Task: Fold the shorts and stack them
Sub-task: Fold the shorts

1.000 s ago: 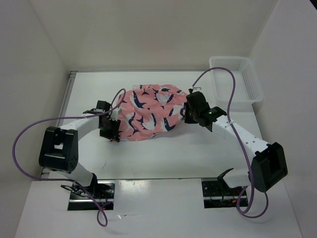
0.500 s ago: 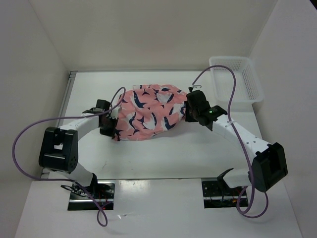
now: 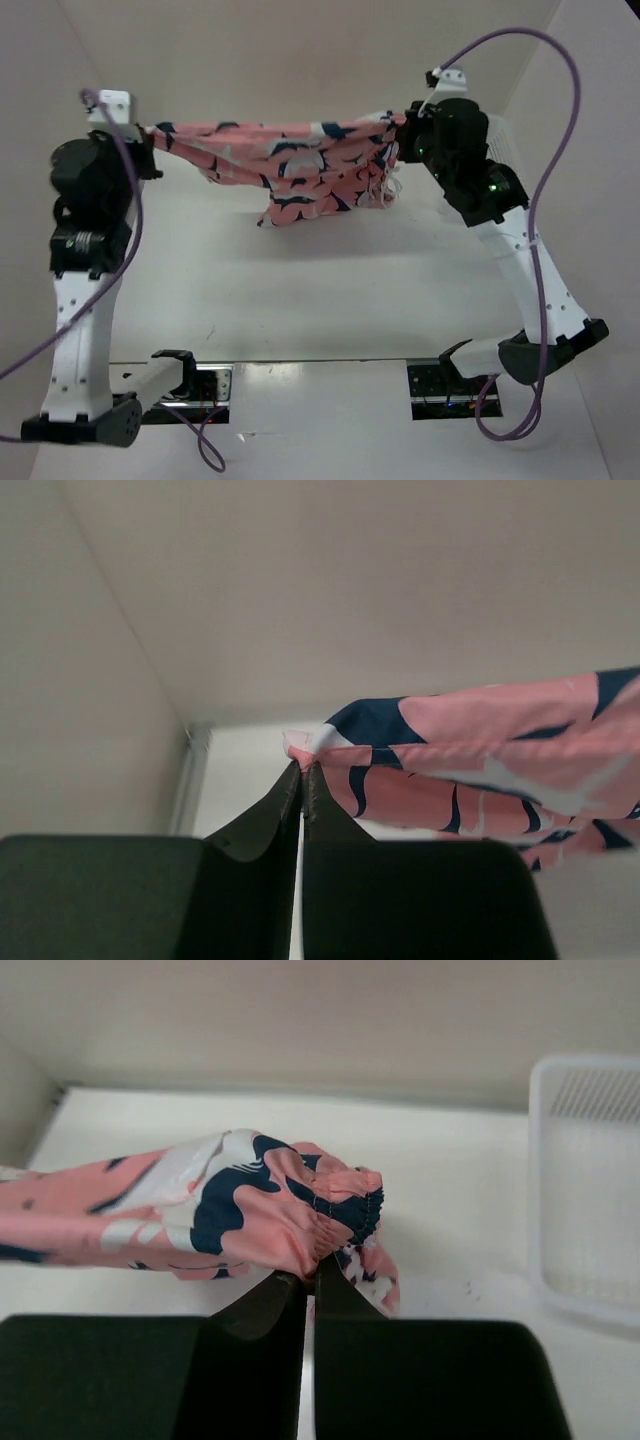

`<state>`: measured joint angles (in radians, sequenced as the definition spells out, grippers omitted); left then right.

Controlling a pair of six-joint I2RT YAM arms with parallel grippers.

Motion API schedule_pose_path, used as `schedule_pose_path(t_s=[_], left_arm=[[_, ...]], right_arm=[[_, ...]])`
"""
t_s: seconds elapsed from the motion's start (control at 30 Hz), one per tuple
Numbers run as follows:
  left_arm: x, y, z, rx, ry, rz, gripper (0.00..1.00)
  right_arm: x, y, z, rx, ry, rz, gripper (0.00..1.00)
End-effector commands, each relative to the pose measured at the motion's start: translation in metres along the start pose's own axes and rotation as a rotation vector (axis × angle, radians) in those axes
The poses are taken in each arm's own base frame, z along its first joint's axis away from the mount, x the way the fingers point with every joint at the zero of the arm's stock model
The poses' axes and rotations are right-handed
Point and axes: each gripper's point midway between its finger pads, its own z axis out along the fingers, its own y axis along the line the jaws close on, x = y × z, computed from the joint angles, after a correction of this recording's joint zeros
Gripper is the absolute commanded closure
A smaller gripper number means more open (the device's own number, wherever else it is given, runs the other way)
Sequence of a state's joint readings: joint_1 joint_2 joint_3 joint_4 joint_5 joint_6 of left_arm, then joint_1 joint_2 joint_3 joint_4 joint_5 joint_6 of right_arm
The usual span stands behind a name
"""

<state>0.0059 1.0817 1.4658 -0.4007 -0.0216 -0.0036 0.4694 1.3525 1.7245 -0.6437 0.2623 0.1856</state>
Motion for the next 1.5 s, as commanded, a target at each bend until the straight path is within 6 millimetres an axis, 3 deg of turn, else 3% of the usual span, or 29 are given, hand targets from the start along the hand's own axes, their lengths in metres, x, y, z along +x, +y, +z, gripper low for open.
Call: schedule_pose_path(t_s=[0.0,0.07,0.1,0.17,0.27,0.3,0.37,0.43,0.47,0.5,0.6,0.63,0.67,0.7,0.73,0.77,0.8,0.83,0.9,0.93,0.97,1.0,1.03,1.07,1.13,1.17,1.27,1.37,1.47], left_arm=[[-0.070,0.027,-0.049,-0.141,-0.204,-0.008,1.00],[-0.100,0.041,-0.073,-0.207,-0.288,-0.019,1.00],[-0.126,0.050,-0.094,-0.246,-0.362,-0.024,1.00],[-0.148,0.056,-0.111,-0.275,-0.427,-0.030,1.00],[-0.187,0.063,-0.139,-0.310,-0.533,-0.046,1.00],[-0.191,0.065,-0.135,-0.320,-0.534,-0.049,1.00],[-0.198,0.066,-0.131,-0.321,-0.542,-0.050,1.00],[-0.190,0.065,-0.105,-0.305,-0.491,-0.042,1.00],[-0.182,0.063,-0.092,-0.294,-0.456,-0.036,1.00],[-0.169,0.062,-0.064,-0.279,-0.398,-0.029,1.00],[-0.125,0.058,0.005,-0.244,-0.230,-0.014,1.00],[-0.123,0.053,0.017,-0.211,-0.212,-0.010,1.00],[-0.102,0.049,0.051,-0.183,-0.139,-0.005,1.00],[-0.090,0.046,0.065,-0.164,-0.094,-0.003,1.00],[-0.084,0.040,0.079,-0.140,-0.077,-0.001,1.00],[-0.058,0.036,0.110,-0.125,-0.005,0.001,1.00],[-0.057,0.036,0.120,-0.125,-0.001,0.001,1.00],[-0.030,0.035,0.148,-0.120,0.065,0.003,1.00],[-0.019,0.023,0.170,-0.095,0.090,0.006,1.00],[0.009,0.021,0.195,-0.091,0.145,0.008,1.00],[0.020,0.014,0.206,-0.077,0.169,0.011,1.00],[0.031,0.008,0.216,-0.074,0.194,0.016,1.00],[0.048,0.006,0.232,-0.072,0.220,0.017,1.00],[0.055,0.002,0.239,-0.072,0.231,0.021,1.00],[0.066,-0.005,0.253,-0.062,0.244,0.024,1.00],[0.066,-0.011,0.256,-0.054,0.240,0.025,1.00],[0.064,-0.023,0.260,-0.027,0.234,0.028,1.00],[0.061,-0.023,0.259,-0.027,0.232,0.027,1.00],[0.045,-0.031,0.243,0.004,0.225,0.027,1.00]], right_arm=[[-0.069,0.000,-0.059,-0.025,-0.167,-0.028,1.00],[-0.084,0.013,-0.079,-0.081,-0.209,-0.045,1.00],[-0.095,0.032,-0.101,-0.156,-0.248,-0.038,1.00],[-0.098,0.062,-0.121,-0.299,-0.261,-0.054,1.00],[-0.111,0.087,-0.156,-0.489,-0.311,0.006,1.00],[-0.108,0.102,-0.163,-0.583,-0.308,0.002,1.00],[-0.108,0.109,-0.174,-0.648,-0.327,0.007,1.00],[-0.103,0.106,-0.166,-0.622,-0.334,0.023,1.00],[-0.097,0.104,-0.158,-0.595,-0.316,0.023,1.00],[-0.096,0.097,-0.151,-0.542,-0.316,0.032,1.00],[-0.082,0.086,-0.103,-0.431,-0.248,0.022,1.00],[-0.074,0.074,-0.072,-0.376,-0.205,0.028,1.00],[-0.062,0.065,-0.052,-0.345,-0.161,0.052,1.00],[-0.060,0.056,-0.036,-0.320,-0.144,0.074,1.00],[-0.046,0.052,-0.018,-0.329,-0.090,0.091,1.00],[-0.030,0.029,0.019,-0.274,-0.044,0.120,1.00],[-0.020,0.023,0.035,-0.265,-0.012,0.161,1.00],[0.000,0.012,0.066,-0.251,0.032,0.184,1.00],[0.019,0.003,0.095,-0.228,0.073,0.215,1.00],[0.031,0.000,0.109,-0.232,0.102,0.220,1.00],[0.058,-0.001,0.136,-0.228,0.161,0.225,1.00],[0.074,-0.001,0.147,-0.232,0.203,0.229,1.00],[0.075,-0.004,0.158,-0.236,0.201,0.233,1.00],[0.103,-0.004,0.178,-0.242,0.260,0.230,1.00],[0.109,-0.012,0.195,-0.229,0.270,0.226,1.00],[0.127,-0.026,0.209,-0.198,0.309,0.240,1.00],[0.125,-0.044,0.222,-0.185,0.310,0.267,1.00],[0.127,-0.054,0.227,-0.158,0.303,0.280,1.00],[0.142,-0.065,0.225,-0.118,0.330,0.286,1.00]])
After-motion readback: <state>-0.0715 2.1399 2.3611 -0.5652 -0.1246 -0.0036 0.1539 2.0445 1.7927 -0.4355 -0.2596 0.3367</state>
